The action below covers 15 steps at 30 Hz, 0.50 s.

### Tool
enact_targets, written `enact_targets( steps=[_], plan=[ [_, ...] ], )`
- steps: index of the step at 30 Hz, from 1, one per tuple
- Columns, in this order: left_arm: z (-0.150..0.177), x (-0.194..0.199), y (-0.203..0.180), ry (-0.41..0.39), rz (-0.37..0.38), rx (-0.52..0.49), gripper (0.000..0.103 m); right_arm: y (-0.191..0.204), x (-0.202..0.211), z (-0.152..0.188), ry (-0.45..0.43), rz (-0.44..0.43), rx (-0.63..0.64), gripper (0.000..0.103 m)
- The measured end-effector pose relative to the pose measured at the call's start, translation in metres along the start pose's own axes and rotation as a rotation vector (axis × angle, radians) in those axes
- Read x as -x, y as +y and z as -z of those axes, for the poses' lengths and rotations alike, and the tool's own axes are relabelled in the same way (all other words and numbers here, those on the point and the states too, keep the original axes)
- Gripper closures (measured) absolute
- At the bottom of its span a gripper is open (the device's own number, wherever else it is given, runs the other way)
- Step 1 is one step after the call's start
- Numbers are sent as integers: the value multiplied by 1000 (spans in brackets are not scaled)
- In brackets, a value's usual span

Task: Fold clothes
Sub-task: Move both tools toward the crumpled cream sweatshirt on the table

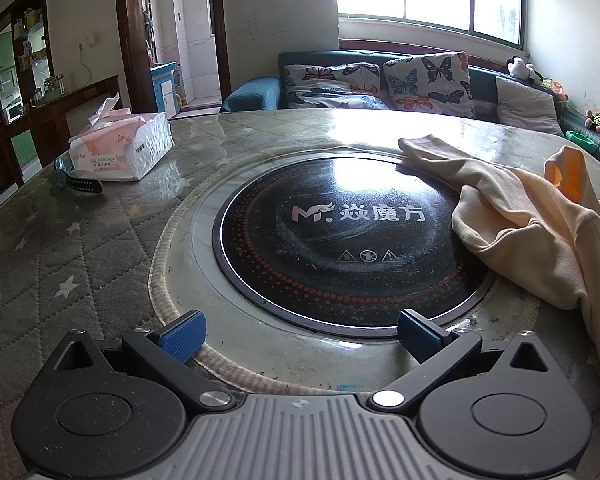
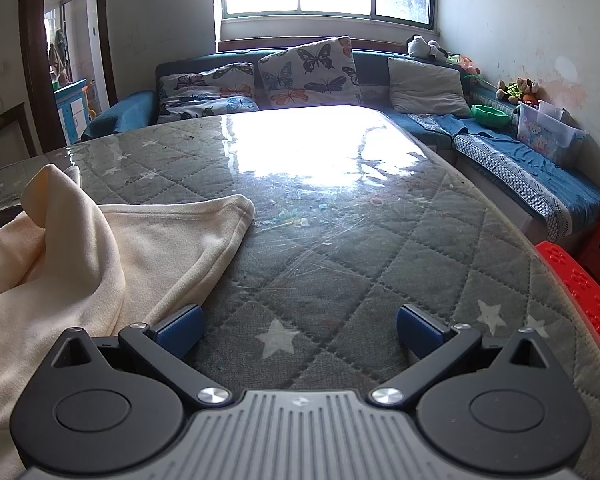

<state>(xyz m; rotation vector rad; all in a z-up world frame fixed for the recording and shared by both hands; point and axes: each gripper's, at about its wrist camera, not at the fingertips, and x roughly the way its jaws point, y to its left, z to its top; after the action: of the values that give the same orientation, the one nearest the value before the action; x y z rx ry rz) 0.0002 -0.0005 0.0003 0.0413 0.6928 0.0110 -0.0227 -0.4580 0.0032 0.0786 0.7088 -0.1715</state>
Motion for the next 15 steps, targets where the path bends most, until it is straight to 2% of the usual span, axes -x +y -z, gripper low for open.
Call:
enact_targets(
  steps=[4,9,12,15],
  plan=[
    [-2,-1,-2,20,-13,17,0,0,2,0,-1,-7,-5,0],
    [-1,7,-5,46,7,26,0,7,12,5,11,-10,25,0],
    [1,14,-21,53,-10,8,0,10,24,10,5,-39,38,0],
    [2,20,-28,62,4,11,0,15,34,14,-7,-56,42,0]
  ],
)
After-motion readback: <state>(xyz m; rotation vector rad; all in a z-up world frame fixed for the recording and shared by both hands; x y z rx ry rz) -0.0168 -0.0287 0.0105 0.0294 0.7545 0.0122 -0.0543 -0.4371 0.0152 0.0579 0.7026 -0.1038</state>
